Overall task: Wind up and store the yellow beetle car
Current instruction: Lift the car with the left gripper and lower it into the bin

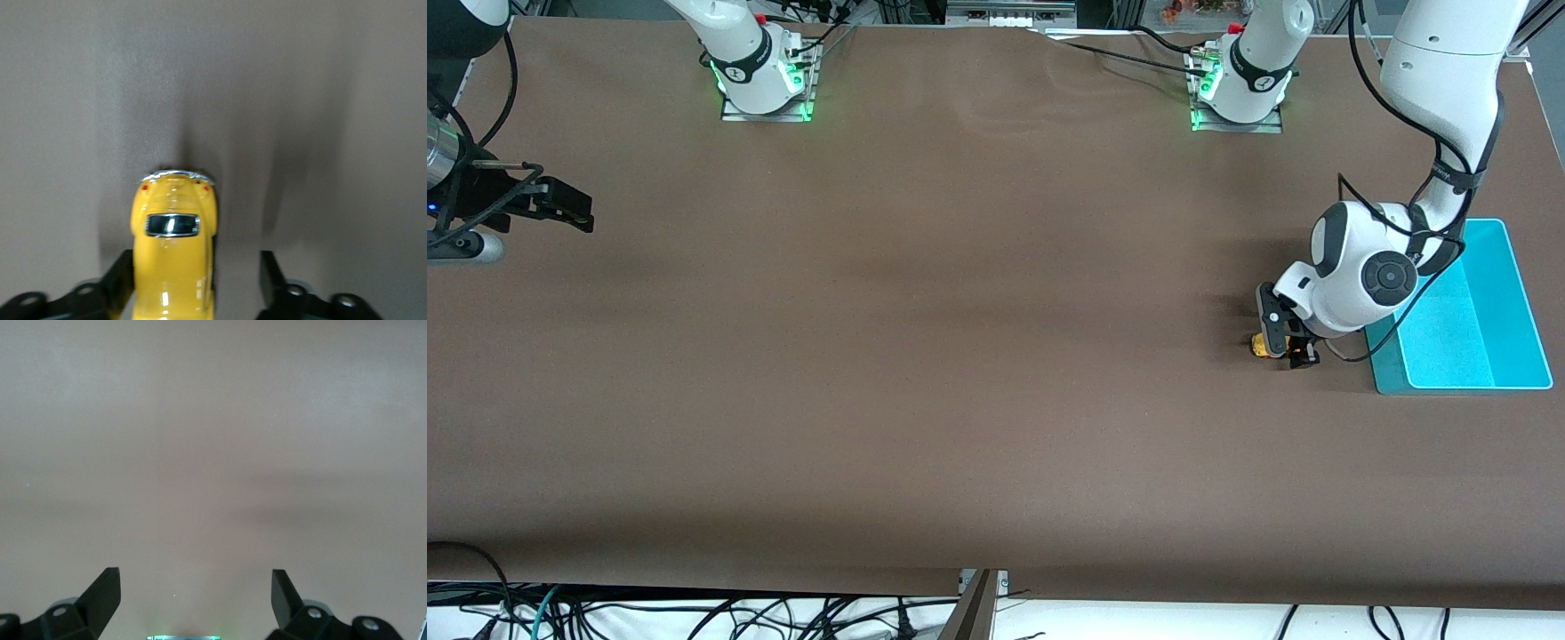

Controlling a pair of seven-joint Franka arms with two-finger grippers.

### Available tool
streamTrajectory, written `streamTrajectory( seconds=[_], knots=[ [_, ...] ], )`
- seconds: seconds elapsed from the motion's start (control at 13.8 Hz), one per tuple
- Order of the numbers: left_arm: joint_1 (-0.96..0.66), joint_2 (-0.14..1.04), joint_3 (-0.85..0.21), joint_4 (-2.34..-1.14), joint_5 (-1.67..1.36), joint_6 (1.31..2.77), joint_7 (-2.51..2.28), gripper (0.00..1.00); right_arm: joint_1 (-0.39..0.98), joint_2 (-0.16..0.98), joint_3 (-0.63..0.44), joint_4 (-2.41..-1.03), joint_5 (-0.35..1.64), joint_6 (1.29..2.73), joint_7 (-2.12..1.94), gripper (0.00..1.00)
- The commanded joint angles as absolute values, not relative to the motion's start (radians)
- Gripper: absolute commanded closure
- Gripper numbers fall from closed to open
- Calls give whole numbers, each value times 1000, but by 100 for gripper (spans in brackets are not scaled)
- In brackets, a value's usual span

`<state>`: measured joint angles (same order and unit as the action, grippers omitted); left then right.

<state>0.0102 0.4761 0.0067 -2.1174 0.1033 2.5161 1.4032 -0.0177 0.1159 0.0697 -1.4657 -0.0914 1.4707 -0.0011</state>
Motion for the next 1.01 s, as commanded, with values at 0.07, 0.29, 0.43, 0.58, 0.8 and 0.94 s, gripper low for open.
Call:
streamTrajectory(
  seconds=[0.07,0.29,0.43,0.58,0.8,0.94],
  knots=[
    [8,476,17,-2102,66,2517,1433,100,-12,109,63,-1470,-80,1476,12,0],
    [6,419,18,-2102,71,2513,1433,100,-11,109,63,-1470,-80,1476,11,0],
    [6,347,17,-2103,71,2490,1425,100,-11,109,63,-1470,-80,1476,11,0],
    [12,244,17,-2103,72,2381,1424,100,-11,113,63,-1470,-80,1476,11,0],
    [72,103,18,-2103,84,2238,1434,100,-11,115,63,-1470,-80,1476,11,0],
    [142,62,20,-2102,123,2200,1510,100,-11,115,64,-1470,-80,1476,11,0]
  ],
)
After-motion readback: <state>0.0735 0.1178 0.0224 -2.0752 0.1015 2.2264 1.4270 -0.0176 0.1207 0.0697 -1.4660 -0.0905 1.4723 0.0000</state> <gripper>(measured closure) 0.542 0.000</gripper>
